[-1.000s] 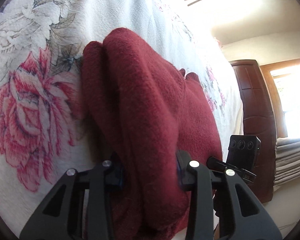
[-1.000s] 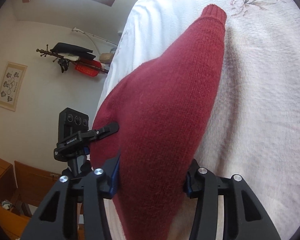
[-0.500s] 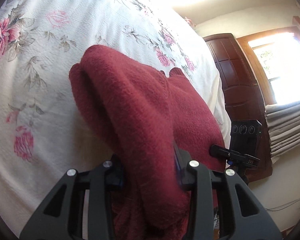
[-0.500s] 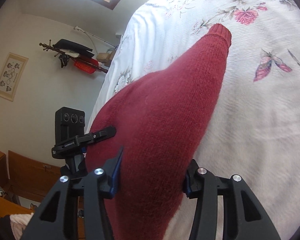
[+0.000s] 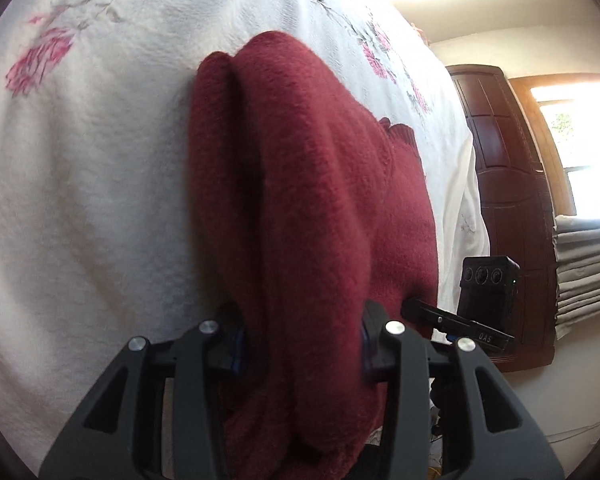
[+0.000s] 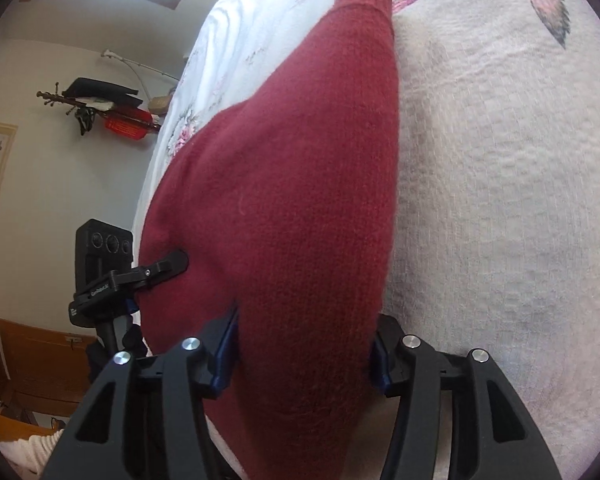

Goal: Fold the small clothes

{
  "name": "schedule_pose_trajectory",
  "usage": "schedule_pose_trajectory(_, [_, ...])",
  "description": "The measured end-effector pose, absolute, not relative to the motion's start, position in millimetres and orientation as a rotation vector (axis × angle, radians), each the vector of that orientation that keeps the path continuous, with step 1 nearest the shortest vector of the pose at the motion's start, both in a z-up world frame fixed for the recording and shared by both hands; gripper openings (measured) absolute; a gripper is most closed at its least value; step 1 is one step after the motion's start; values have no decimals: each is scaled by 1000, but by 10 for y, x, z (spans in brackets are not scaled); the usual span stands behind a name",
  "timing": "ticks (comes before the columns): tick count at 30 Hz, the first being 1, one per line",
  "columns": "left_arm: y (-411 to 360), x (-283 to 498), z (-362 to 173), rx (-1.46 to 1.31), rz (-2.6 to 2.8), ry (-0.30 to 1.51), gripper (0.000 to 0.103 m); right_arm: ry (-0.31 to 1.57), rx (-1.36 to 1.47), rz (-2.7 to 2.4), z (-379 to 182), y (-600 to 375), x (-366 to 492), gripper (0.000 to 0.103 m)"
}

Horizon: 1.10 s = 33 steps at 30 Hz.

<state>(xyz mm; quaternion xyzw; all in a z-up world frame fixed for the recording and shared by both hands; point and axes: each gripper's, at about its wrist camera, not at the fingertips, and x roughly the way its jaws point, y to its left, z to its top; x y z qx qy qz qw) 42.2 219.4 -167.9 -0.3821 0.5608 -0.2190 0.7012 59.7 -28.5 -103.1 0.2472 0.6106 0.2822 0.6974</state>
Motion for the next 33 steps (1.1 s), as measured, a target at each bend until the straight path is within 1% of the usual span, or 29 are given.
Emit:
schedule_pose_trajectory(2, [2168,422,-1676,-828,-468,1248,47,1363,537,615,-1027,-305,585,57])
schedule_pose_trajectory(4, [2162,425,-1625,-805,-449,1254,49,1361,519,593,-970,-302,557,61])
schedule_pose_trajectory(8, [2205,312,-1357,-686,-395,1248,52,1345,508,549,-792,-398,372,76])
schedule_pose_trajectory(11, [2236,126,-1096,-582,-371,1208,56,1330,492,549,-682,-450,131,77])
schedule_pose_trajectory(13, [2320,-90,-970,-562,-366,1177,56,1332,502,560,-667,-485,-27,77])
schedule_pose_trajectory(17, [2300,-300,-877,-524,-346,1165,58,1371,490,553,-776,-496,-263,77])
schedule_pose_trajectory(19, [2264,-358,-927,-527,-349,1185,57,1412,501,541,-893,-466,-335,72])
schedule_pose_trajectory(20, [2196,-374,-946,-528,-346,1194,56,1433,511,534,-951,-452,-355,59])
schedule_pose_trajectory(21, [2173,-396,-971,-527,-343,1200,56,1447,525,536,-997,-456,-395,43])
schedule_pose_trajectory(22, [2170,-429,-992,-521,-340,1206,56,1447,530,526,-1000,-462,-413,41])
schedule_pose_trajectory(24, [2141,-451,-1049,-487,-305,1228,56,1428,539,529,-942,-470,-438,30])
schedule_pose_trajectory(28, [2174,-409,-1256,-503,-239,1291,56,1424,539,505,-913,-515,-468,29])
schedule_pose_trajectory(33, [2267,-445,-1418,-552,-219,1311,63,1448,532,465,-1007,-384,-477,31])
